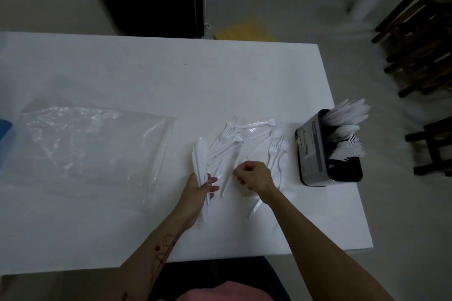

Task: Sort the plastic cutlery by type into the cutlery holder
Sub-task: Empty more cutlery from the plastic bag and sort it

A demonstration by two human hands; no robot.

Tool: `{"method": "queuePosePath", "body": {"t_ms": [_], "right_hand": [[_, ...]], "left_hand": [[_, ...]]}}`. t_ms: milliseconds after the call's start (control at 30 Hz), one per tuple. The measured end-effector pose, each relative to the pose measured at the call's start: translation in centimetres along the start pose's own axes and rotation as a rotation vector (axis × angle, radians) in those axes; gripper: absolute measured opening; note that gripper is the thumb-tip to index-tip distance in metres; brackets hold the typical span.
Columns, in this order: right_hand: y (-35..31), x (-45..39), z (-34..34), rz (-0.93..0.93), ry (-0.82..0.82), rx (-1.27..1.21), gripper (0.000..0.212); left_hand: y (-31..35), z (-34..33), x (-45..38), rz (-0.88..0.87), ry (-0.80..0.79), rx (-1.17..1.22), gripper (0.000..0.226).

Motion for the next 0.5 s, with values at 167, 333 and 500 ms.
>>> {"method": "queuePosePath", "body": {"t_ms": [167, 333, 500], "right_hand": [[-0.9, 0.5, -0.6, 0.116, -0.091, 0.028, 0.009], [-1.3, -0.7, -1.7, 0.095, 0.046, 0.102, 0.032], [-1.4, -1.1, -4.4, 0.090, 0.120, 0.489, 0.051]], "left_hand": [[0.2, -1.1, 0.1, 0.017, -0.156, -0.094, 0.025], [-0.2, -0.6, 0.5, 0.007, 0.038, -0.101, 0.016], [-0.7, 2.2, 0.8, -0.047, 0.114, -0.120, 0.026]]}}
Point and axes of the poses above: each hand's wrist, its own x-axis away from the middle knuckle, its own z-axis out of the back of the hand, y = z × x, the point moved 2 cm from there along -x, towards the middle knuckle, and after that the axes turned 5 degrees about -z, right-handed, at the moved point
